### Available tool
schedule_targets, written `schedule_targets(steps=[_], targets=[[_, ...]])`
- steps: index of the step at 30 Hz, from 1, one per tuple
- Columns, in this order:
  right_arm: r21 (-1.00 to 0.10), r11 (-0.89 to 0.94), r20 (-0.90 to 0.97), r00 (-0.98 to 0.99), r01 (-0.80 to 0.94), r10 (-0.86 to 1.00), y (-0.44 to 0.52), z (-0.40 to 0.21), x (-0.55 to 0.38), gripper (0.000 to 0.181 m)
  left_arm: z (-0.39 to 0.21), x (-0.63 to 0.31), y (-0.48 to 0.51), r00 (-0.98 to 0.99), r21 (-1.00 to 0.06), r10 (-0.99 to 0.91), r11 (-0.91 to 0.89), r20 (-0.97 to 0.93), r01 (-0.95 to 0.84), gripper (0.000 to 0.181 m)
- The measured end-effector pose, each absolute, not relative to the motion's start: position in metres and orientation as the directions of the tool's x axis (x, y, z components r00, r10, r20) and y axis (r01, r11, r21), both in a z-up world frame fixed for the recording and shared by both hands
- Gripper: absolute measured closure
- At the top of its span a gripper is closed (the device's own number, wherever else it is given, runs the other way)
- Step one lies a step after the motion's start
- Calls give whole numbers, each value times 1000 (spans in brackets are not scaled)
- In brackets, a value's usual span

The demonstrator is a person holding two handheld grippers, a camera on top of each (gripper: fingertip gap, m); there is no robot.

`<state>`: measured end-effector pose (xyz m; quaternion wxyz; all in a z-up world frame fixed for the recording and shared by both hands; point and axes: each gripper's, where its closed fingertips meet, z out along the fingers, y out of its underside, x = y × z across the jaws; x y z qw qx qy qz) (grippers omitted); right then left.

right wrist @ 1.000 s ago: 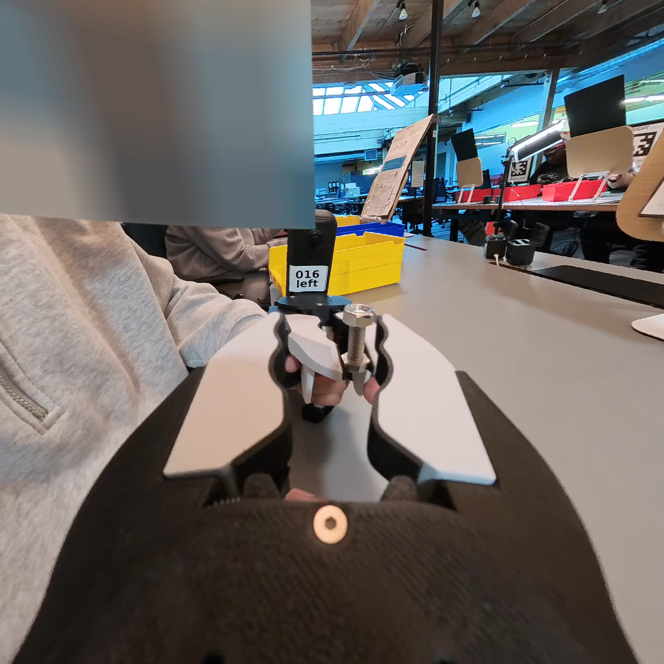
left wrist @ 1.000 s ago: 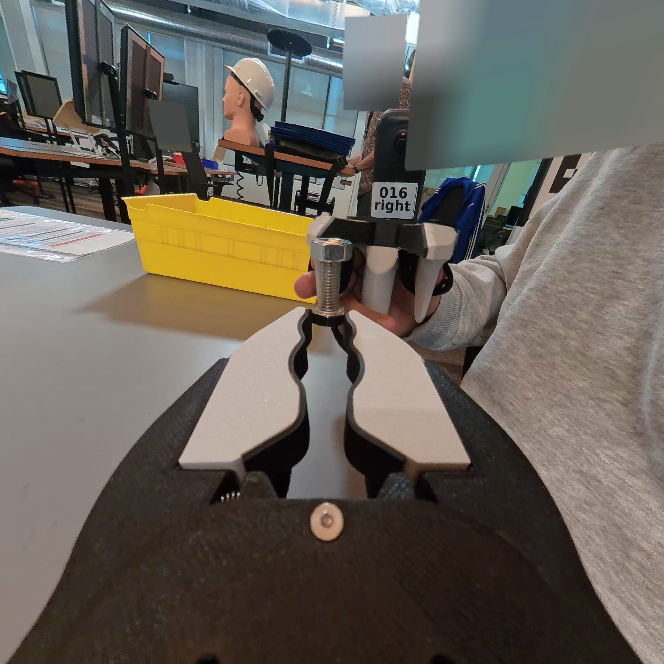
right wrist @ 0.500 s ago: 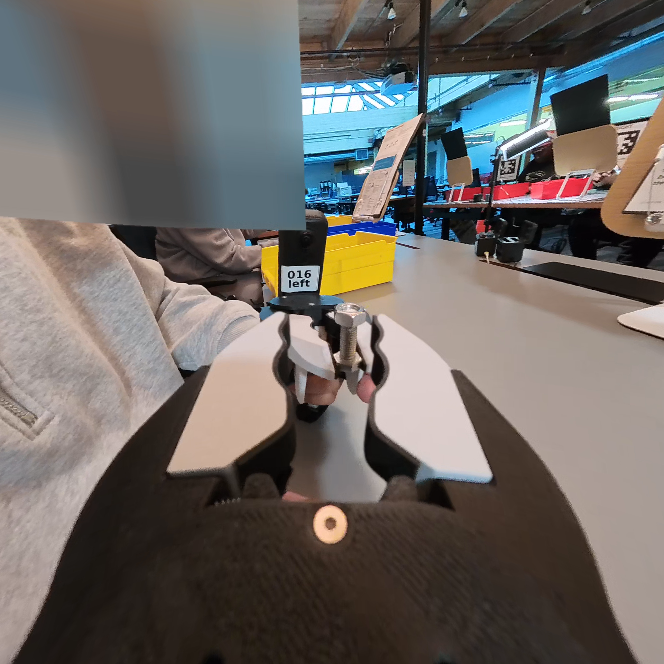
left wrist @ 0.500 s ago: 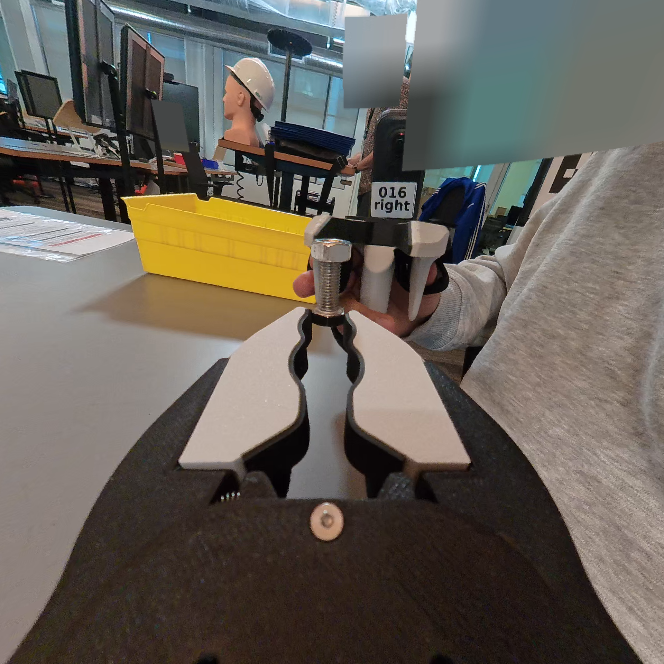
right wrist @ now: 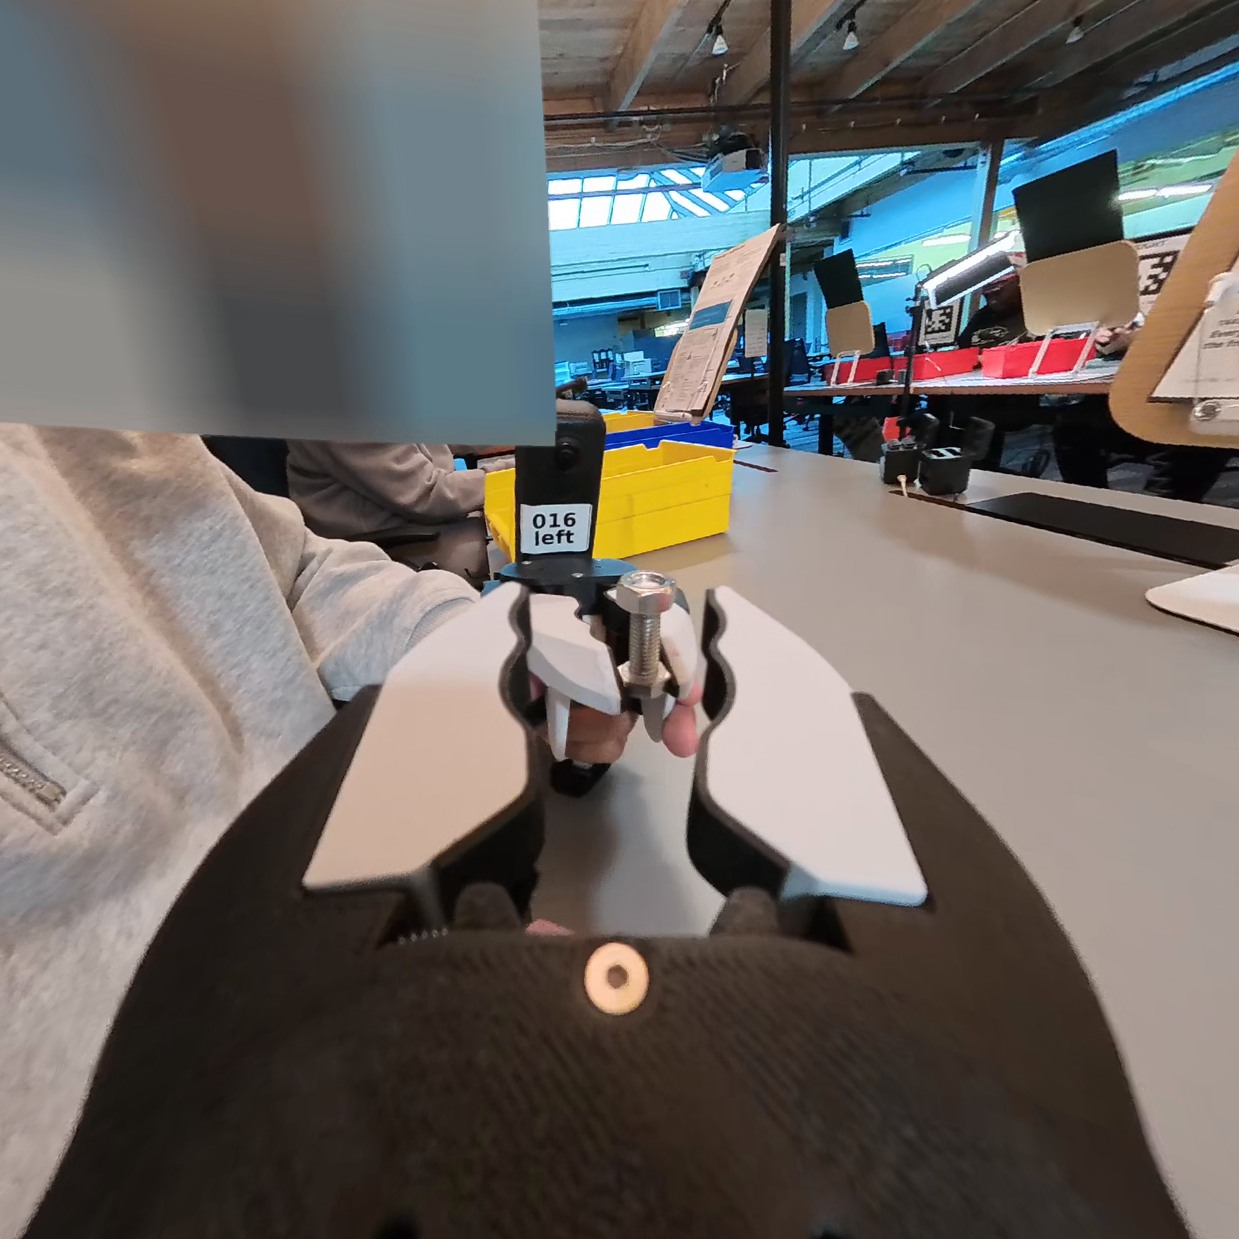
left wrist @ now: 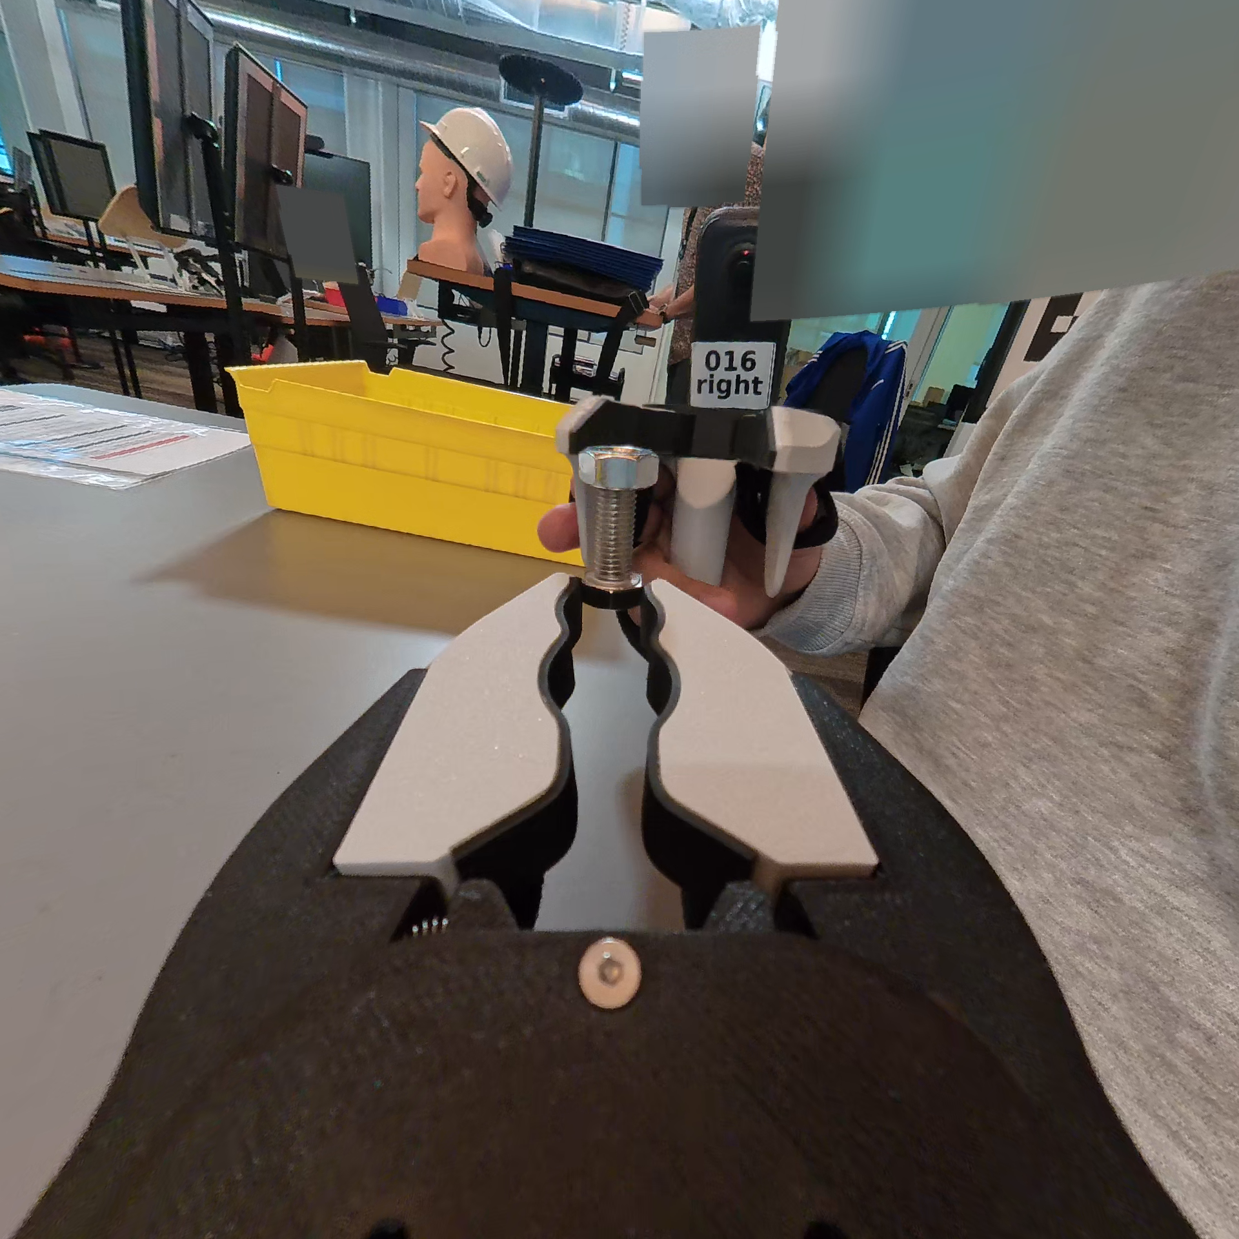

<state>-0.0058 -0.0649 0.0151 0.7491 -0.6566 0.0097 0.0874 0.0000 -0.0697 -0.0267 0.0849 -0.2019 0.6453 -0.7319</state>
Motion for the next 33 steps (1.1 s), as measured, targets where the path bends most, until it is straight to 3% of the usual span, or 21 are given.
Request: schedule_targets(steps=[2, 6, 8, 10, 15, 21, 24, 29, 33], targets=[[-986, 105, -117, 983, -133, 144, -63, 13, -12, 133, -27, 0, -70, -904, -979, -385, -153, 187, -137, 164], [-994, 71, -65, 981, -79, 184, -64, 10, -23, 159, -26, 1, -69, -903, -978, -386, -156, 190, -139, 164], [-995, 68, -64, 981, -77, 181, -64, 10, -23, 161, -26, 1, -69, -903, -978, -386, -157, 189, -138, 164], [-994, 80, -65, 986, -78, 155, -64, 11, -18, 158, -26, 0, -69, -904, -979, -385, -154, 187, -136, 164], [-987, 116, -100, 987, -114, 122, -63, 15, -10, 131, -26, 0, -70, -904, -979, -384, -153, 187, -137, 164], [-990, 87, -90, 979, -107, 183, -65, 13, -20, 157, -26, 1, -69, -903, -978, -386, -157, 191, -140, 164], [-989, 101, -90, 983, -106, 158, -65, 14, -16, 154, -26, 1, -70, -903, -978, -385, -157, 190, -139, 164], [-986, 119, -100, 987, -115, 123, -63, 15, -9, 129, -26, 1, -70, -903, -978, -385, -155, 189, -138, 164], [-990, 93, -88, 982, -105, 166, -62, 12, -18, 139, -26, 2, -69, -901, -978, -390, -157, 190, -139, 164]])
